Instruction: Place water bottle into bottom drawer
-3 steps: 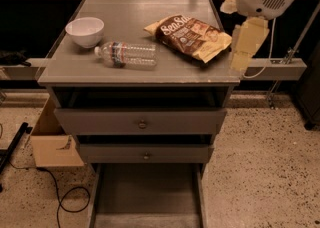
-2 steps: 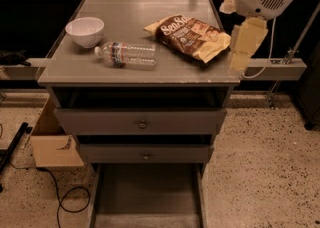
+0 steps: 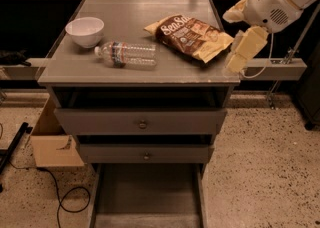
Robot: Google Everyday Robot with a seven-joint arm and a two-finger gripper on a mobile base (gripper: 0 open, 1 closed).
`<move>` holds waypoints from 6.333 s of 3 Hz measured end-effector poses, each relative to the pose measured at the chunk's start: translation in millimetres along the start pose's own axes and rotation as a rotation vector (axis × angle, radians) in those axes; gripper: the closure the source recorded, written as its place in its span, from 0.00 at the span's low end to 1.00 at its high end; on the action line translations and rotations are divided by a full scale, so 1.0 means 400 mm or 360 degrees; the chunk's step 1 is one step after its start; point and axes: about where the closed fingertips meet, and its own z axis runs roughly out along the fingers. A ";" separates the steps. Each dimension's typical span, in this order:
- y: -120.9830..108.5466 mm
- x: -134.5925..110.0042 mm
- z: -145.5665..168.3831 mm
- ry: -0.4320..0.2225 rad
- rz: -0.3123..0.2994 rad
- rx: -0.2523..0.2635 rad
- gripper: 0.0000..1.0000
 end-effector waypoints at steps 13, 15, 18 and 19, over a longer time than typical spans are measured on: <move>-0.184 -0.321 0.519 -0.0286 -0.0035 -0.0386 0.00; -0.212 -0.341 0.614 -0.0284 0.0010 -0.0392 0.00; -0.212 -0.341 0.615 -0.0284 0.0010 -0.0392 0.73; -0.212 -0.341 0.615 -0.0277 0.0011 -0.0396 1.00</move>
Offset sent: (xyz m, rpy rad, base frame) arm 0.0433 0.0390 -0.0161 0.1876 0.0364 0.0642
